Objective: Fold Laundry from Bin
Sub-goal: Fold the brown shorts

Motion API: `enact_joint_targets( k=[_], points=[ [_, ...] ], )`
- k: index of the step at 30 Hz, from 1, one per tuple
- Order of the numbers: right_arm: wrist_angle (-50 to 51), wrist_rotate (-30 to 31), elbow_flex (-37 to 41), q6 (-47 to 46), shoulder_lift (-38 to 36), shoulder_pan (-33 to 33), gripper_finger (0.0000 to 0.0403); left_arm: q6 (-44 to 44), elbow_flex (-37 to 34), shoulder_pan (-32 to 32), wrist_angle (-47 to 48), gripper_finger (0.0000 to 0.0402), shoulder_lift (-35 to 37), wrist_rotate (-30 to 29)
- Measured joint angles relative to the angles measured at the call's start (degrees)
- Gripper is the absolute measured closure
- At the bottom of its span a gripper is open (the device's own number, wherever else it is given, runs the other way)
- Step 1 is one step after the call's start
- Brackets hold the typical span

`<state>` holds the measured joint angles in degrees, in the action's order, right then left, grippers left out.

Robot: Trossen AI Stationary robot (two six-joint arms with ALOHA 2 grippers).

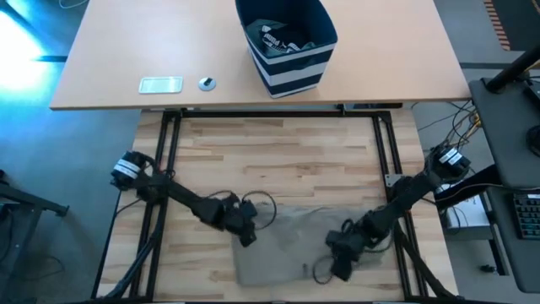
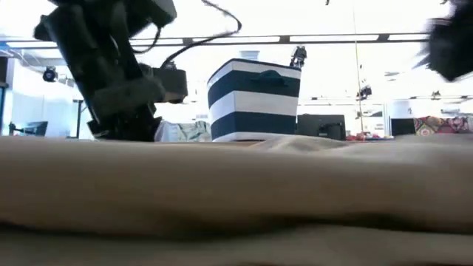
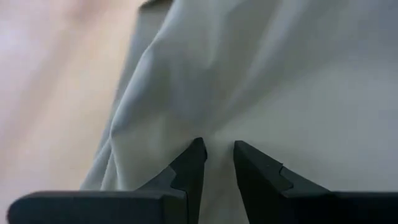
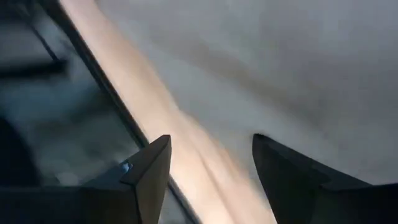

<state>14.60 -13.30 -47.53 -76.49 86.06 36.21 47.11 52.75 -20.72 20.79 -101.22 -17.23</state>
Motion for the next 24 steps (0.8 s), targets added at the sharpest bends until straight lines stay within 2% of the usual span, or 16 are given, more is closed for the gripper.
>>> enact_joint_targets(
  k=[3, 6, 10, 13, 16, 19, 21, 24],
  points=[
    [5.36, 5.34, -0.05, 3.42, -2.34, -4.38, 0.0183, -4.69, -0.37, 4.56, 10.0, 0.0325, 6.77, -1.9],
    [16.94, 8.33, -2.0, 8.29, -7.45, -6.56, 0.0183, -7.24, -0.1, 8.14, 18.43, 0.0325, 17.12, -5.73],
    [37.92, 13.14, -6.16, 8.93, -13.46, -3.16, 0.0183, -6.27, -0.16, 8.25, 20.13, 0.0325, 29.73, -6.15],
    [45.17, 12.75, -7.61, -1.01, -16.36, 2.56, 0.0183, -1.03, -0.06, 5.45, 17.9, 0.0325, 34.79, -3.83],
    [42.45, 11.72, -6.29, -15.16, -17.59, 9.47, 0.0183, 1.76, -0.17, -0.18, 14.18, 0.0325, 34.57, -2.99],
    [38.34, 11.61, -3.26, -27.97, -16.73, 15.05, 0.0184, 1.81, -0.56, -5.71, 7.33, 0.0325, 30.36, -2.95],
    [34.22, 11.75, -0.86, -32.63, -15.81, 17.06, 0.0184, 1.96, -1.0, -7.81, 3.63, 0.0325, 26.15, -1.77],
    [28.22, 11.96, 1.75, -33.12, -13.42, 17.95, 0.0184, 3.04, -1.67, -8.22, 1.02, 0.0325, 19.13, 6.73]
  ],
)
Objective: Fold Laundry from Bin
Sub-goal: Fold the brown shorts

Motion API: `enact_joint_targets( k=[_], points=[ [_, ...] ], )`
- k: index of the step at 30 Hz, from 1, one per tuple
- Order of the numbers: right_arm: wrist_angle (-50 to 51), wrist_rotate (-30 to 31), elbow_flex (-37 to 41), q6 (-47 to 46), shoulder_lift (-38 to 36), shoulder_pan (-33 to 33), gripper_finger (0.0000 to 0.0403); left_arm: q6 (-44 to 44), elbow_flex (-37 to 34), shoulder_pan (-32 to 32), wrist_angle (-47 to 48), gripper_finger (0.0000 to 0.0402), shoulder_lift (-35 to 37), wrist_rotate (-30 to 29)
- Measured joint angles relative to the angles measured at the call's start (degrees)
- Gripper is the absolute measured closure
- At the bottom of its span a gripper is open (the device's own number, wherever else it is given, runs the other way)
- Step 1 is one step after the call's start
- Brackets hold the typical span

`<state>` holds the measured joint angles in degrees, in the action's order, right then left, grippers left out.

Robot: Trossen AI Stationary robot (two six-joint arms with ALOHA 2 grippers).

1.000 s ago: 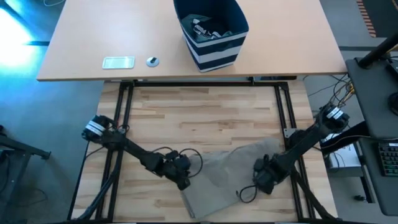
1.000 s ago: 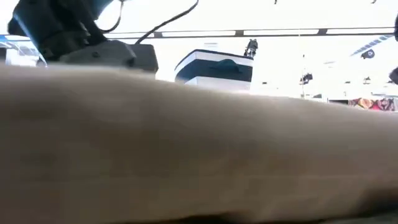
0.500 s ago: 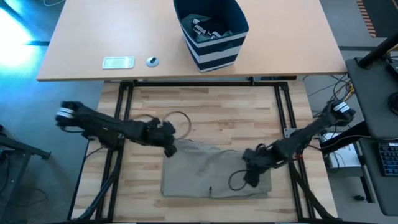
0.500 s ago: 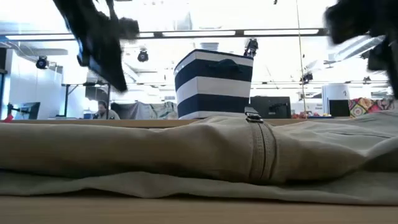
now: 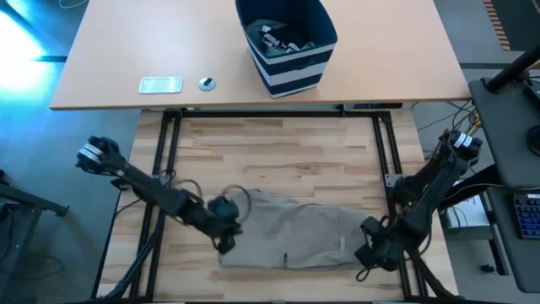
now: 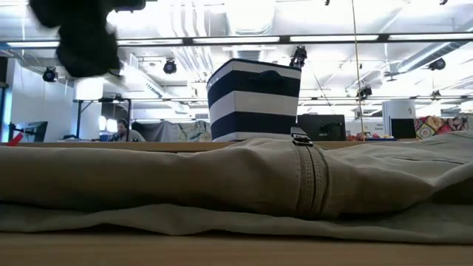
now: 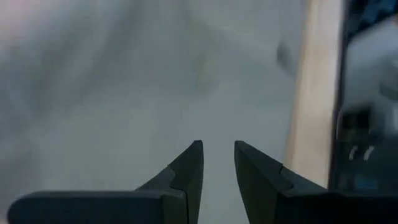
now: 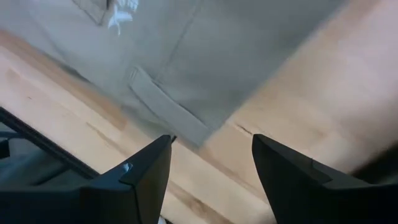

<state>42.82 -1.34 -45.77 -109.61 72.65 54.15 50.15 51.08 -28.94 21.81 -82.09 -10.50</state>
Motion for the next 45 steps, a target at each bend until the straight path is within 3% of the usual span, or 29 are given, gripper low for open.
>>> enact_joint_targets(
  k=[6, 8, 12, 13, 19, 24, 29, 33, 38, 43, 45],
  points=[
    [-7.55, 0.08, 0.26, 4.63, 7.23, -0.04, 0.0206, -0.33, -1.61, 0.06, -0.81, 0.0325, -13.99, 12.17],
    [-8.59, 1.18, -1.34, 7.0, 9.26, -0.02, 0.0241, -1.61, -1.27, 0.07, -1.7, 0.0325, -16.52, 14.45],
    [-8.9, 6.35, -6.43, 10.56, 11.15, -0.16, 0.0365, -3.08, -0.97, 0.44, -1.72, 0.0325, -19.36, 16.55],
    [-9.67, 8.16, -7.8, 11.96, 11.5, -0.15, 0.0376, -3.15, -0.97, 0.7, -1.69, 0.0325, -19.52, 16.84],
    [-26.12, 10.14, -11.24, 24.11, 15.54, -0.15, 0.0393, -2.65, -1.23, 3.81, -1.26, 0.0325, -18.86, 18.64],
    [-27.98, 1.44, -11.07, 19.97, 25.71, -0.06, 0.0393, -1.01, -1.48, 7.39, 1.09, 0.0325, -17.49, 15.82],
    [-38.01, -4.47, -11.5, 19.33, 34.36, 0.37, 0.0393, -1.03, -1.69, 10.9, 6.36, 0.0325, -14.05, 11.76],
    [-34.33, -5.02, -11.34, 21.54, 35.78, -0.98, 0.0393, -3.37, -2.24, 15.29, 15.78, 0.0324, -8.33, 5.65],
    [-21.77, -8.01, -11.18, 36.76, 32.92, -9.29, 0.0393, -9.45, -2.04, 23.36, 25.63, 0.0324, 1.6, 1.74],
    [-1.64, -3.66, -10.96, 54.57, 25.75, -20.5, 0.0393, -9.84, -1.23, 25.98, 24.3, 0.0325, 12.07, 1.28],
    [6.57, 2.06, -10.66, 57.93, 21.63, -24.59, 0.0393, -8.06, -1.21, 24.06, 22.14, 0.0324, 14.19, 1.54]
  ],
)
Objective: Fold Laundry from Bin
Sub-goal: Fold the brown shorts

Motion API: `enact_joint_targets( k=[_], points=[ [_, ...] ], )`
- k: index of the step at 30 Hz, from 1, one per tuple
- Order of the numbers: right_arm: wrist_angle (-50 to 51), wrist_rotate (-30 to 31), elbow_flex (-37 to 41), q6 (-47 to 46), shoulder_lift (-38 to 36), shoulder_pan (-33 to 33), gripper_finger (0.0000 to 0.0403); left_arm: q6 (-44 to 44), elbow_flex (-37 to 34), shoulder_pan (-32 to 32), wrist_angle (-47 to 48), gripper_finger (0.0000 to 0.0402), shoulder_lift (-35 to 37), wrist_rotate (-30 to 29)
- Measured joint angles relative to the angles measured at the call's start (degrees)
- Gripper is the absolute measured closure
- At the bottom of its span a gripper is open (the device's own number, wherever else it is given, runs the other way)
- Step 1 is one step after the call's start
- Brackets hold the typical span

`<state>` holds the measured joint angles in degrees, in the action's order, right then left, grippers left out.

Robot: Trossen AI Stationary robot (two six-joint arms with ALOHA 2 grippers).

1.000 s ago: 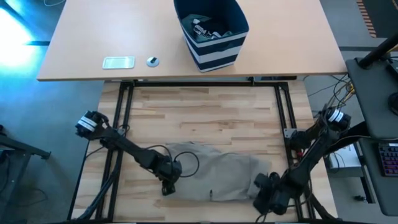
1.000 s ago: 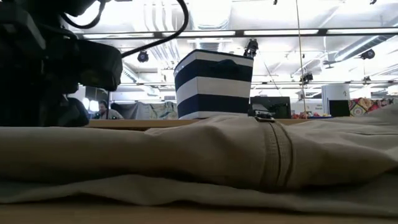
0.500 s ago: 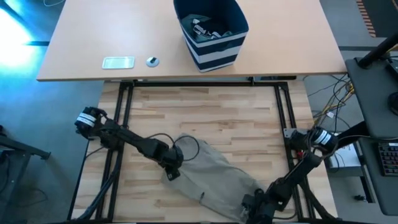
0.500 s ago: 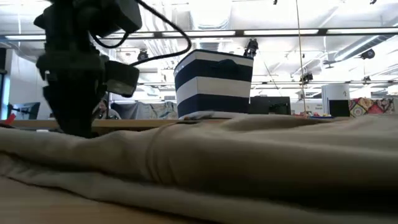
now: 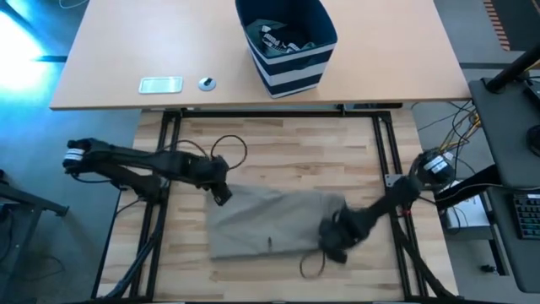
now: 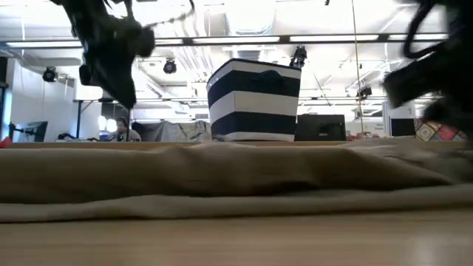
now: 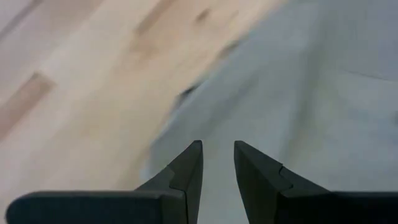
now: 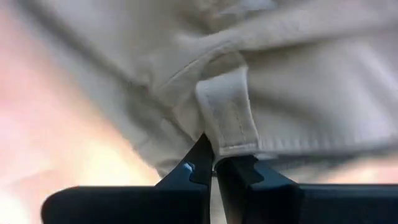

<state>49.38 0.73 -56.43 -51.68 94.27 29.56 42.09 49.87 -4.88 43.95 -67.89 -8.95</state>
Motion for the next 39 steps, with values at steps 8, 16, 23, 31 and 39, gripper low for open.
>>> enact_joint_targets(
  k=[8, 16, 23, 31, 39],
  points=[
    [7.36, 7.7, 3.93, 2.44, -20.51, -9.99, 0.0394, 7.01, -0.91, -15.86, -19.37, 0.0325, -6.74, -1.38],
    [5.74, -2.29, 11.07, -8.11, -29.88, -3.47, 0.0394, 12.64, -0.66, -21.92, -33.37, 0.0325, -27.0, 0.73],
    [2.53, -14.89, 16.01, -13.73, -26.24, 6.58, 0.0394, 12.49, -0.48, -22.4, -36.16, 0.0325, -35.04, 4.84],
    [-17.23, -21.54, 21.39, -15.99, -15.99, 9.02, 0.0386, 11.09, -0.77, -21.88, -34.01, 0.0325, -32.93, 5.92],
    [2.12, -23.3, 14.67, -5.32, -14.05, 7.31, 0.0286, 8.47, -1.18, -19.93, -23.09, 0.0325, -21.21, 2.37]
  ],
)
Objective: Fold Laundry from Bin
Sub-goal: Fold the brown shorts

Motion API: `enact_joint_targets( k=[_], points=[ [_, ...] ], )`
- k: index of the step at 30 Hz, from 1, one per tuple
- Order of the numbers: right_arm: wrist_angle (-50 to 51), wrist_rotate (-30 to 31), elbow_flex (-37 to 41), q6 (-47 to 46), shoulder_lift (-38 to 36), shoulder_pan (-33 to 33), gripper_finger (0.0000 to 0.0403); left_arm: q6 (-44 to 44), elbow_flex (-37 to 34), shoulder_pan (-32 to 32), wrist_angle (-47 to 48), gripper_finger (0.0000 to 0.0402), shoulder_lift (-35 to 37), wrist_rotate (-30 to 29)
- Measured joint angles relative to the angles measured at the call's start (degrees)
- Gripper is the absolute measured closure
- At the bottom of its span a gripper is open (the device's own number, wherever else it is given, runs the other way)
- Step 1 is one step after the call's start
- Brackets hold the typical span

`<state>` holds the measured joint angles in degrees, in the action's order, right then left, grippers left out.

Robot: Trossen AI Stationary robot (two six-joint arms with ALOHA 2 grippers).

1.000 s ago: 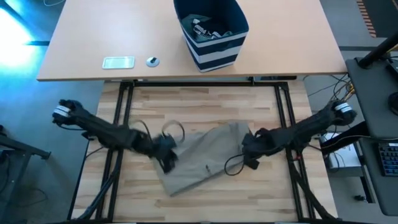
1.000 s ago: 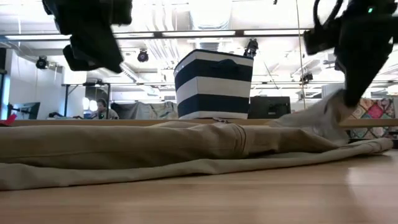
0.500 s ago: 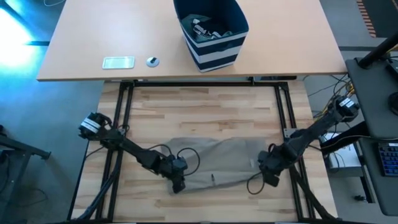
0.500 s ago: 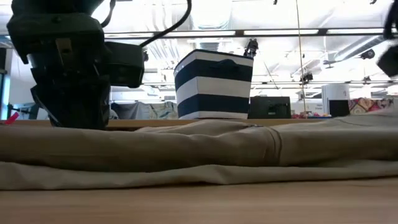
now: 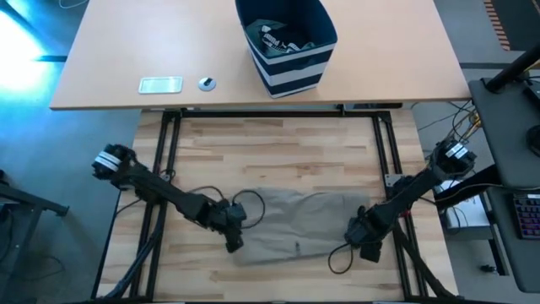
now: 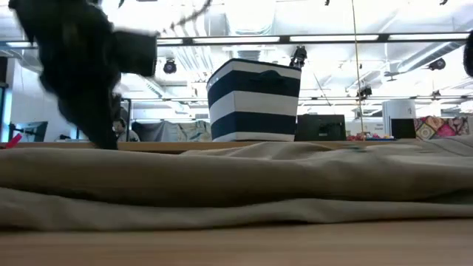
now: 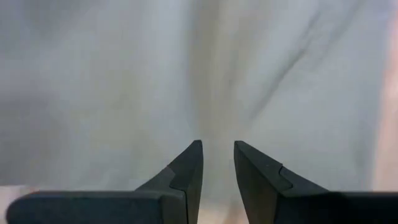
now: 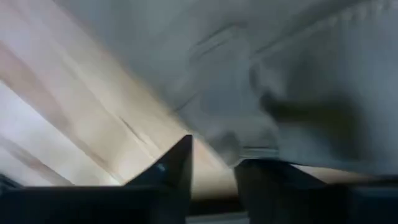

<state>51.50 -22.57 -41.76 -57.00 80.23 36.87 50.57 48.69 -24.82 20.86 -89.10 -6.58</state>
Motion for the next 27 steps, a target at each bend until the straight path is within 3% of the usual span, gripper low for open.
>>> enact_joint_targets(
  k=[4, 7, 12, 15, 17, 22, 24, 27],
  points=[
    [13.75, 0.76, -8.02, 0.33, -4.1, 0.16, 0.022, -1.66, 0.01, -0.11, -0.23, 0.0325, 6.43, -0.06],
    [18.74, 5.48, -14.16, -4.54, -7.5, 1.42, 0.0184, -1.08, 0.24, -0.13, -1.94, 0.0325, 9.09, -2.96],
    [17.77, 24.53, -18.95, -13.3, -10.43, 3.0, 0.0148, -0.34, 0.2, 3.51, -3.68, 0.0325, 7.46, -9.3],
    [14.39, 33.38, -16.31, -16.96, -9.46, 2.65, 0.0137, -0.33, 0.17, 6.86, -5.68, 0.0325, 3.23, -9.78],
    [9.07, 32.39, -11.98, -18.82, -7.21, 2.66, 0.0135, -0.57, 0.2, 8.62, -6.38, 0.0325, 1.05, -9.39],
    [-3.53, 21.74, -1.08, -24.85, 1.43, 6.76, 0.0138, -0.76, 0.31, 9.88, -6.91, 0.0325, 0.07, -7.87],
    [-3.68, 17.07, 0.54, -26.36, 4.37, 7.92, 0.0138, -1.18, 0.31, 9.7, -7.3, 0.0325, 1.12, -7.56],
    [2.69, 13.05, 1.1, -19.03, 6.51, 7.81, 0.0136, -2.61, 0.37, 9.48, -8.74, 0.0325, 2.61, -7.25]
  ],
)
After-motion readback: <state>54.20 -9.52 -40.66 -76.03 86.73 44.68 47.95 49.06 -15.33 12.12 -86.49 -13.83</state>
